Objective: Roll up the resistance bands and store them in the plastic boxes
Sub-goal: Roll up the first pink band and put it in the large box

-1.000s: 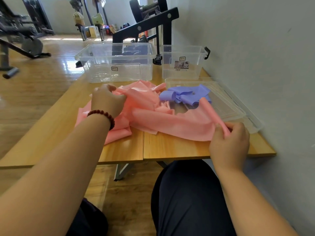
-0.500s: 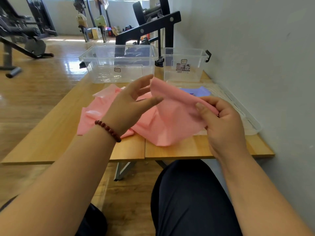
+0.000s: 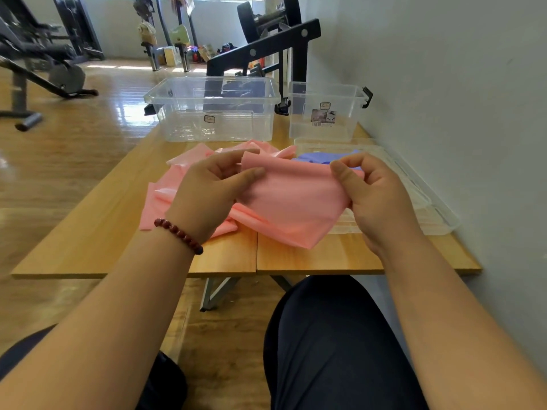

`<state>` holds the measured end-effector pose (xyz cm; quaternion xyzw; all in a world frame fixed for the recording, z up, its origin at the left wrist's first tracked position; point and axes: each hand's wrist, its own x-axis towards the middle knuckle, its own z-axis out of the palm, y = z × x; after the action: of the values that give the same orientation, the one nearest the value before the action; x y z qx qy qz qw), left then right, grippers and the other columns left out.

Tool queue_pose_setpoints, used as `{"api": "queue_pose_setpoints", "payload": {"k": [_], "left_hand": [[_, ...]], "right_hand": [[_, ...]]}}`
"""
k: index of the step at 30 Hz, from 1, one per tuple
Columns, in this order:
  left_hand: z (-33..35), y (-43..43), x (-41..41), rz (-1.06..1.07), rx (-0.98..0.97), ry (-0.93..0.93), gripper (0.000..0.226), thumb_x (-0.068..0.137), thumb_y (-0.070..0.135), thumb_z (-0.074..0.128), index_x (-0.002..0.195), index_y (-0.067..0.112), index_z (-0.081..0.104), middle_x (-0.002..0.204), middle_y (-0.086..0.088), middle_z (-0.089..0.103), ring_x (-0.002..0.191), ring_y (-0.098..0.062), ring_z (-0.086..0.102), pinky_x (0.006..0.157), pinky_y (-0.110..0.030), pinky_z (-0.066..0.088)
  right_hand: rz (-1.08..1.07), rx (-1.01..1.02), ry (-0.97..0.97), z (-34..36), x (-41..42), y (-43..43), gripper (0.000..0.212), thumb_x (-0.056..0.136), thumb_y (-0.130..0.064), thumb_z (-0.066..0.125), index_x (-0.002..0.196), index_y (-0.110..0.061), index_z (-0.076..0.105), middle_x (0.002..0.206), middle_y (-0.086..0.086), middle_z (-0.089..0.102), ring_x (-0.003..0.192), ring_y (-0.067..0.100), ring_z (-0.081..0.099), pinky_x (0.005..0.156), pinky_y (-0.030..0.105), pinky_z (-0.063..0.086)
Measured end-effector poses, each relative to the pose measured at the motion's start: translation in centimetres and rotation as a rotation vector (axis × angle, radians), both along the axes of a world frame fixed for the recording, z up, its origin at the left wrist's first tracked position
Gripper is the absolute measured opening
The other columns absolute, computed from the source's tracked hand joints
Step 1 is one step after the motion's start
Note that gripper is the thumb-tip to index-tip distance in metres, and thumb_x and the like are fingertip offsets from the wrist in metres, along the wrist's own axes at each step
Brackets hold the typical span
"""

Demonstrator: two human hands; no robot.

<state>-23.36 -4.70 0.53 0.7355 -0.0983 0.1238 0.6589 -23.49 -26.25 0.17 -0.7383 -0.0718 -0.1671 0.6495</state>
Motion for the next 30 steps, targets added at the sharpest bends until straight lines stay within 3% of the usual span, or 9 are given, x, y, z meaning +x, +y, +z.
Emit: {"api": "queue_pose_setpoints", "payload": {"k": [2,4,8,11,17,20,25,30], "left_hand": [[-0.2,-0.1,0.1,0.043,0.068,-0.032,0.033,0.088,0.018,0.068,0.120,0.023,0.066,0.086,0.014,0.073,0.083,0.004,0.066,0.077,-0.018,0.055],[-0.4,-0.2,0.1,0.067,0.101,-0.062,0.034,0.089,0.019,0.067,0.123,0.024,0.064,0.082,0.013,0.070,0.074,0.006,0.063,0.070,-0.012,0.051],[-0.9,0.0,0.1,0.096,0.066,-0.070,0.019,0.087,0.020,0.069,0.105,0.027,0.071,0.098,0.008,0.072,0.091,-0.001,0.066,0.079,-0.018,0.055],[-1.4,0.2,0.3,0.122,0.015,-0.049,0.013,0.086,0.020,0.070,0.094,0.031,0.070,0.092,0.013,0.071,0.086,0.004,0.065,0.074,-0.015,0.054],[-2.3,1.0,0.7,0.110,-0.052,-0.001,0.025,0.088,0.022,0.069,0.106,0.039,0.063,0.083,-0.001,0.064,0.079,-0.008,0.062,0.078,-0.026,0.055],[-2.5,1.0,0.7,0.129,-0.061,0.027,0.013,0.089,0.025,0.069,0.099,0.033,0.068,0.079,0.005,0.068,0.075,-0.004,0.063,0.074,-0.026,0.057],[-2.6,0.6,0.6,0.189,-0.099,0.044,0.008,0.090,0.021,0.067,0.088,0.029,0.070,0.067,0.016,0.064,0.056,0.007,0.056,0.057,-0.012,0.049],[-2.6,0.2,0.3,0.233,-0.108,0.040,0.010,0.091,0.025,0.065,0.083,0.031,0.067,0.078,0.010,0.063,0.056,0.010,0.057,0.054,-0.009,0.047]], "right_hand": [[-0.002,0.003,0.015,-0.2,0.2,0.1,0.014,0.094,-0.037,0.062,0.082,-0.031,0.065,0.081,-0.015,0.062,0.074,0.007,0.055,0.068,0.030,0.046],[0.017,0.021,0.042,-0.3,0.4,0.2,0.016,0.096,-0.039,0.060,0.084,-0.029,0.065,0.084,-0.013,0.064,0.077,0.008,0.057,0.069,0.031,0.046],[0.045,0.064,0.118,-0.7,0.9,0.6,0.024,0.094,-0.046,0.057,0.086,-0.026,0.067,0.091,-0.001,0.066,0.086,0.018,0.059,0.078,0.041,0.048],[0.101,0.096,0.132,-0.8,1.2,0.8,0.031,0.083,-0.056,0.060,0.094,-0.027,0.067,0.097,-0.001,0.066,0.087,0.016,0.060,0.079,0.041,0.048],[0.116,0.188,0.122,-2.1,1.7,1.2,0.023,0.090,-0.012,0.068,0.107,-0.026,0.060,0.096,-0.004,0.072,0.088,0.013,0.067,0.076,0.035,0.053],[0.055,0.190,0.124,-2.7,1.9,1.3,0.018,0.091,-0.014,0.067,0.108,-0.020,0.064,0.094,-0.007,0.074,0.088,0.011,0.068,0.078,0.033,0.053],[0.007,0.143,0.078,-3.0,1.7,1.2,0.022,0.090,-0.018,0.069,0.111,-0.023,0.068,0.100,-0.009,0.074,0.096,0.009,0.068,0.081,0.030,0.054],[-0.018,0.070,0.045,-2.7,1.4,0.6,0.026,0.089,-0.020,0.071,0.114,-0.027,0.069,0.102,-0.011,0.071,0.101,0.014,0.067,0.091,0.043,0.056]]}}
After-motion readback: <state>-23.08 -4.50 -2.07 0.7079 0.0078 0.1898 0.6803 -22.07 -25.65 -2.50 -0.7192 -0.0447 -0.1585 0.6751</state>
